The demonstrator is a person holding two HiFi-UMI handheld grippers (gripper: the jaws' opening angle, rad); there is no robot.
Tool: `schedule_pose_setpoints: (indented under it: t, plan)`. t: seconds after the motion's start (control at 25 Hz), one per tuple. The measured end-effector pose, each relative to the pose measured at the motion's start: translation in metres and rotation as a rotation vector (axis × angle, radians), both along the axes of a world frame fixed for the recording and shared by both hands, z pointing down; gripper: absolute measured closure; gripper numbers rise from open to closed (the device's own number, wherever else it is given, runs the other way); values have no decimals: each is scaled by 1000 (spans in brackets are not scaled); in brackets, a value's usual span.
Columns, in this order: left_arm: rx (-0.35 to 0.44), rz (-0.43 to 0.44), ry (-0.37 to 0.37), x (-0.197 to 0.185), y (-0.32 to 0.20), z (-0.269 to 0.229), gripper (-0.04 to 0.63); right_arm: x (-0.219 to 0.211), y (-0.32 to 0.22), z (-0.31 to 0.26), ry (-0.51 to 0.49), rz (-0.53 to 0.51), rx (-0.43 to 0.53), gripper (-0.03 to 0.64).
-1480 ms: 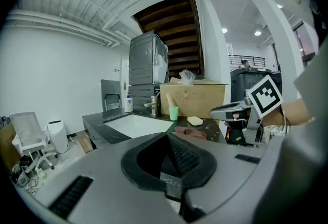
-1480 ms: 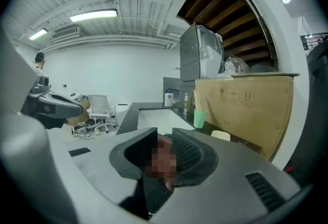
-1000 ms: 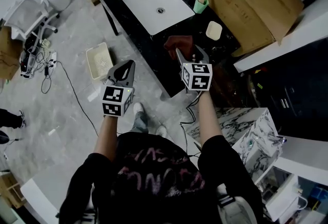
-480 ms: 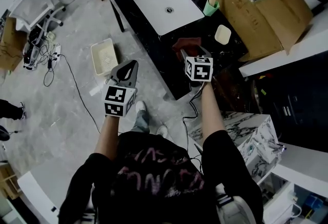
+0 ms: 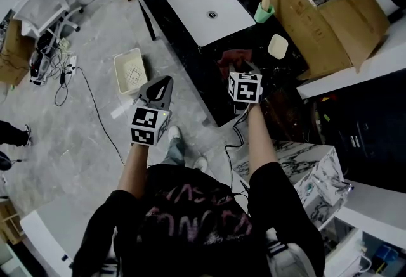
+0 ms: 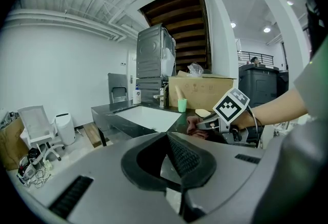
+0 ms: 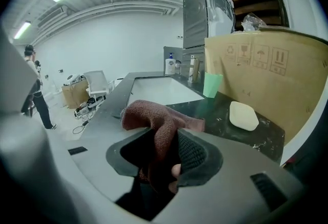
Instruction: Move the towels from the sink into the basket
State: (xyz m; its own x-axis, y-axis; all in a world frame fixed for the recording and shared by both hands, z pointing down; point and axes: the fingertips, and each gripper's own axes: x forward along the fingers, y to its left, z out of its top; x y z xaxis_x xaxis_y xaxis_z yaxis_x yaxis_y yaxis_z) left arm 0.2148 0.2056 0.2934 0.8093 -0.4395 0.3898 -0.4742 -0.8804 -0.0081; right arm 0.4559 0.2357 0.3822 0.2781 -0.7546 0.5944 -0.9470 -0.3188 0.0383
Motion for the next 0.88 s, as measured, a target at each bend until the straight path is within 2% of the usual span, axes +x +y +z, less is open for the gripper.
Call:
schedule_pose_setpoints:
  t: [0.08, 0.24, 0.88]
  plan:
    - [-1, -5, 1, -1, -1, 0, 578, 1, 0, -3, 5, 4, 5, 493]
    - [1, -5, 7, -1, 0, -2, 578, 2, 3, -8, 9, 17, 22, 527]
    - [18, 14, 49, 6, 14, -19, 578, -10, 35, -70, 64, 2, 158, 540]
